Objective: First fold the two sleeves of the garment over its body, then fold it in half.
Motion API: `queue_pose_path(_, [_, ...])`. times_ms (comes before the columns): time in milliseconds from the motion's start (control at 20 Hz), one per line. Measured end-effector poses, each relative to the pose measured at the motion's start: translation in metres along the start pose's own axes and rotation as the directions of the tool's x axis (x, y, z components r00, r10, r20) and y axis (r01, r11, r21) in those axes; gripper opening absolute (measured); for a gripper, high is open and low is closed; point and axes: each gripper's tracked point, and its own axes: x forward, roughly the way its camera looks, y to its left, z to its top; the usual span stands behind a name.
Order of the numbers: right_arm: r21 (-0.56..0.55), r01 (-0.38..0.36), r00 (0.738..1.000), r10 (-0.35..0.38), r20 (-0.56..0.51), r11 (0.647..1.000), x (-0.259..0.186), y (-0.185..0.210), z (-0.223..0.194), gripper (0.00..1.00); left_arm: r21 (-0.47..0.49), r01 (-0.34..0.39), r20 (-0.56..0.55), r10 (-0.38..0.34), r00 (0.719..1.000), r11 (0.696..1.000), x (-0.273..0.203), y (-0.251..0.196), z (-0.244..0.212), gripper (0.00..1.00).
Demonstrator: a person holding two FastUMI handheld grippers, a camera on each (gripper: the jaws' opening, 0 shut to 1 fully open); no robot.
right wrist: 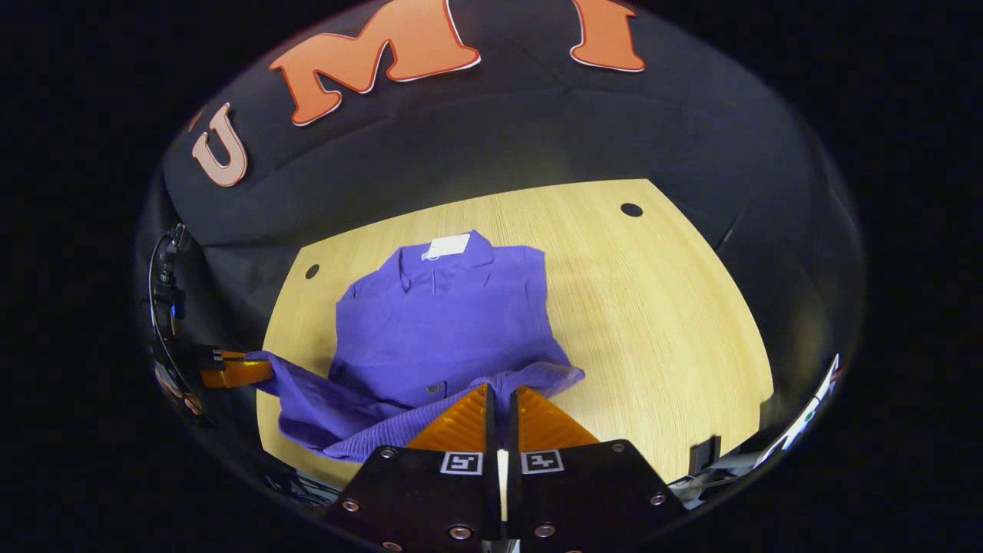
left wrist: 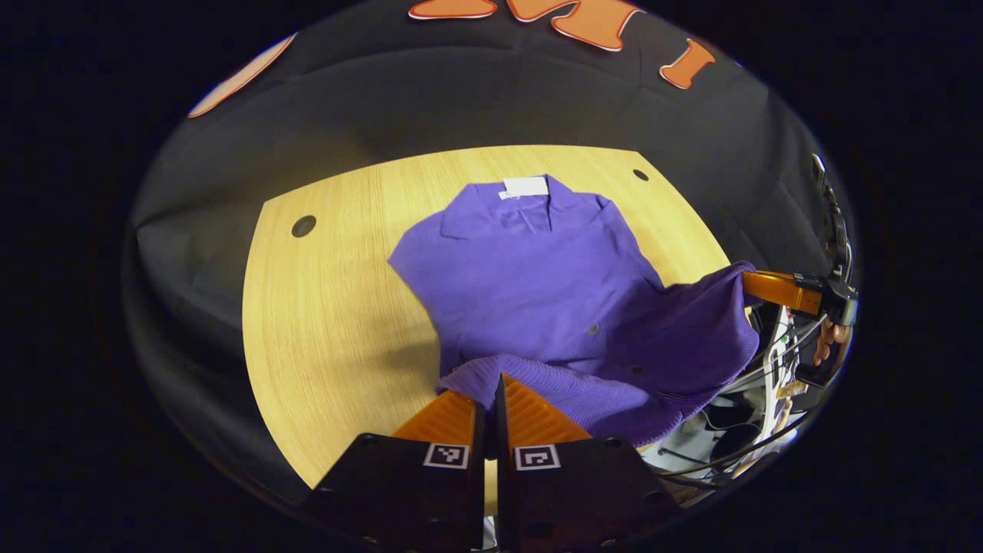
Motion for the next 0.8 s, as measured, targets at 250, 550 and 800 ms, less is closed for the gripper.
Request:
queue_pose_path(250, [-0.026,-0.047,0.999,0.046,-0.023,0.999,0.033,-0.01,0.043,0.04,-0.024,-0.094,0.017,0.094,0.995,0.995,0.014,0.018,0.052,0.08])
queue_pose_path(550, [-0.072,-0.094,0.993,0.088,-0.078,0.993,0.084,-0.03,0.093,0.04,-0.019,-0.243,0.066,0.244,0.968,0.97,0.052,0.045,0.115,0.07])
queue_pose_path(800, [-0.051,-0.134,0.984,0.127,-0.122,0.99,0.131,-0.037,0.114,0.04,-0.173,-0.26,0.124,0.283,0.951,0.95,0.074,0.055,0.158,0.08])
